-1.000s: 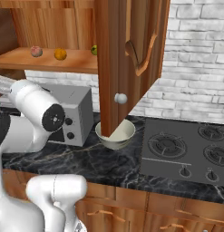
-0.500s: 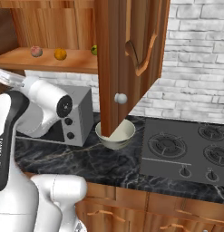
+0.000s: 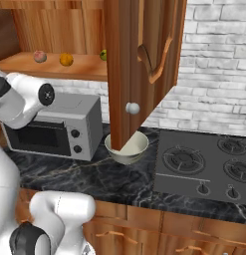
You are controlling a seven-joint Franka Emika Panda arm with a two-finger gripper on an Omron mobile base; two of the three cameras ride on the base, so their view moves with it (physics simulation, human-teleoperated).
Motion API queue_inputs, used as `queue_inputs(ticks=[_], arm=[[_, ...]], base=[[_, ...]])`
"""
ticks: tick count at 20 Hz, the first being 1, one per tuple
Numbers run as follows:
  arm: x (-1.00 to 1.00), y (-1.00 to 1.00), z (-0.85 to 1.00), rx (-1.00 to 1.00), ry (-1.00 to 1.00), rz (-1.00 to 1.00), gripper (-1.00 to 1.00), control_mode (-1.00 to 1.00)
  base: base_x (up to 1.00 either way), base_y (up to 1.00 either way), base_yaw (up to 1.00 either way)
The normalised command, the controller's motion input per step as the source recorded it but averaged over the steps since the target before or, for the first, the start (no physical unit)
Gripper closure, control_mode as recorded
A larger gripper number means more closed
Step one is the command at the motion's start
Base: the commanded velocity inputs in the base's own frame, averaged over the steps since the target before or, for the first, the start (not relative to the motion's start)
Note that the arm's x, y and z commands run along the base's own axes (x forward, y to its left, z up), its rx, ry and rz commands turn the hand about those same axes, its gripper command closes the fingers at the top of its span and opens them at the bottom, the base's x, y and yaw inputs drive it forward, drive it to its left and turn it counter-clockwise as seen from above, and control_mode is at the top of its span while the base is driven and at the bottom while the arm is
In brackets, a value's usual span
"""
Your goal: Open the cabinet. Pick the peach and orange from the cabinet and place them into the bowl. Then close the cabinet.
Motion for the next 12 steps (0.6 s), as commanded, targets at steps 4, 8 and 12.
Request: queue_inputs(ticks=[4,8,12], arm=[[-0.37,1.00,0.00,-0.06,0.19,0.26,-1.00,-1.00],[-0.24,0.95,-0.01,-0.10,0.11,0.16,-1.00,-1.00],[0.00,0.15,-0.01,-0.04,0.03,0.00,-1.00,-1.00]], base=[[0.00,0.00,0.00],[0.00,0.00,0.00],[0.00,0.00,0.00]])
